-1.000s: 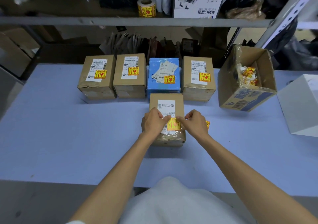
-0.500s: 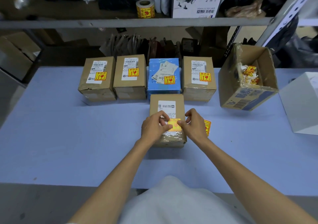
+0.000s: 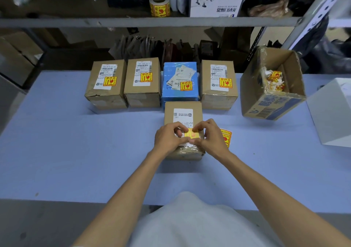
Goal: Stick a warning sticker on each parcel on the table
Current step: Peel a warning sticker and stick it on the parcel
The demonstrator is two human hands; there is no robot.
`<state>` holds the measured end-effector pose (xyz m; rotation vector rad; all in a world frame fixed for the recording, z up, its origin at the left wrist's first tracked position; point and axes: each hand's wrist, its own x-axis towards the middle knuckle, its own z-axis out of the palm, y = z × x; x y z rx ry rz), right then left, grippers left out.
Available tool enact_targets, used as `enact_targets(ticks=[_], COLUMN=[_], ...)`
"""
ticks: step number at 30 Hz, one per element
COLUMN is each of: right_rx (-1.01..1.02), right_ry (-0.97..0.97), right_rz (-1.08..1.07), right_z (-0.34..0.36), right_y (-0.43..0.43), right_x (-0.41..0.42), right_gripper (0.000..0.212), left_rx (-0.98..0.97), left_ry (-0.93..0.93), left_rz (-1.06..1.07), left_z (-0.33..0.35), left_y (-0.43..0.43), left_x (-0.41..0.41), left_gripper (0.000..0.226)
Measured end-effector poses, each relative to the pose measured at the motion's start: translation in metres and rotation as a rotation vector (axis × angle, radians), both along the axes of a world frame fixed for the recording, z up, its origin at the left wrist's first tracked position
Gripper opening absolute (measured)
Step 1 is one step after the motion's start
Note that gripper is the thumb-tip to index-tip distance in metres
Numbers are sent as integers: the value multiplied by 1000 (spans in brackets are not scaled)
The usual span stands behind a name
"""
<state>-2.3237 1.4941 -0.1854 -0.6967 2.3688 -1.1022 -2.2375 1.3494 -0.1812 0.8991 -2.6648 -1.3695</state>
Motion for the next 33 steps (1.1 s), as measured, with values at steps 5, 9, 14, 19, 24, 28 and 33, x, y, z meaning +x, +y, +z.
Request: enact_targets(ticks=[5, 9, 14, 19, 24, 28, 33], right_rx=[24, -54, -202, -241, -307, -269, -233], right_ry=[-71, -57, 83, 116, 160, 226, 335], right_rz=[-81, -96, 21, 51, -77, -14, -16], right_z=[9, 30, 52, 56, 60, 63, 71], right_y=[-4, -18, -41, -46, -42, -37, -34], right_x=[-10, -19, -16, -19, -18, -27, -36], right_gripper=[20, 20, 23, 21, 18, 17, 14], left_rx=[29, 270, 476, 464, 445, 562, 726], left_ry=[-66, -33, -24, 177, 247, 164, 233], left_rz=[-76, -5, -85, 219, 133, -27, 98], left_z=[5, 28, 52, 48, 59, 66, 70], left_y=[-8, -15, -23, -26, -23, -28, -23], left_x=[-4, -19, -31, -38, -42, -47, -55], left_gripper=[22, 29, 30, 18, 7, 14, 18])
